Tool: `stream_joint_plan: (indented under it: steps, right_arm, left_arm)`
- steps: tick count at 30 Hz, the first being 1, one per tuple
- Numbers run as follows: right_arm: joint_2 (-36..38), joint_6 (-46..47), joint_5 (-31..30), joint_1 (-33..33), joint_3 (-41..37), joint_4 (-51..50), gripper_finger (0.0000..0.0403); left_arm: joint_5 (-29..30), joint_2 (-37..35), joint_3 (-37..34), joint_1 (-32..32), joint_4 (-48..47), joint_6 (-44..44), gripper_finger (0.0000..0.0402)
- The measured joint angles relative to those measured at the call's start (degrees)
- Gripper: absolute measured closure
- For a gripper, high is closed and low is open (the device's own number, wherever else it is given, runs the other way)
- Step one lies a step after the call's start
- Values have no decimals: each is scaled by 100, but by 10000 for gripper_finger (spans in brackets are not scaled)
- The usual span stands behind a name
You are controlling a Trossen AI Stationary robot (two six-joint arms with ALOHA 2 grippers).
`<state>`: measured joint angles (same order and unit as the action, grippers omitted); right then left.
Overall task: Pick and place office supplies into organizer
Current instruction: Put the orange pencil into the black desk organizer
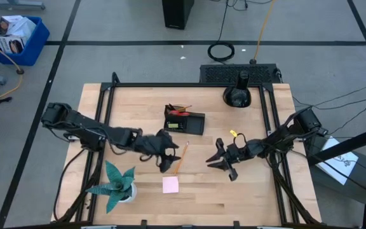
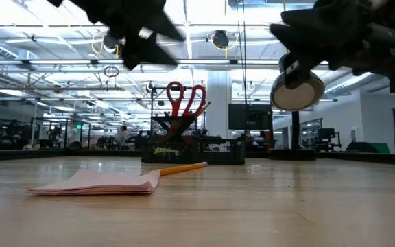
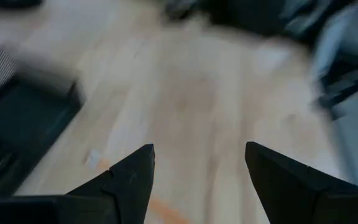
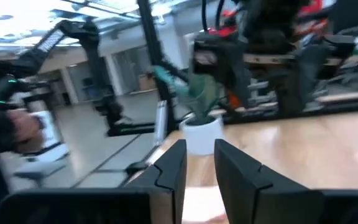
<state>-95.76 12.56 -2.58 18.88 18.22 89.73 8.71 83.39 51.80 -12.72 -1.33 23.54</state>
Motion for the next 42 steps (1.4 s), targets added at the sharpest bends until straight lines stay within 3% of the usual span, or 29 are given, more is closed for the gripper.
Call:
stream_joint_plan:
  steps: [4, 6, 9, 15, 18, 23, 33, 36, 42]
  right_arm:
    - [-2, -345, -42, -105, 170, -1, 330]
    - [-5, -435, -36, -205, 267, -19, 330]
    - [4, -624, -21, -352, 534, -854, 328]
    - [-6, -1519, 111, -609, 1552, -3788, 308]
    - [-6, -1906, 138, -704, 1980, -4332, 304]
    - [298, -2860, 111, -957, 2462, -5846, 303]
    - [369, -3126, 578, -1544, 3719, -8967, 303]
    - [354, -3325, 580, -1583, 3837, -9236, 303]
    - [139, -3423, 1192, -1772, 3878, -8968, 303]
  left_arm:
    - [-1330, -577, -911, 599, 1595, -401, 147]
    - [-1654, -892, -1536, 849, 2395, -461, 146]
    - [-1681, -1407, -2330, 964, 3235, -742, 146]
    - [-1668, -2156, -3545, 1094, 4663, -436, 146]
    - [-1873, -2396, -4077, 1243, 5368, -207, 146]
    - [-2043, -2538, -4343, 1420, 5470, -139, 146]
    - [-2192, -2537, -4431, 1595, 5567, -130, 146]
    - [-2271, -2537, -4431, 1597, 5558, -121, 146]
    - [-2313, -2535, -4431, 1597, 5534, -139, 146]
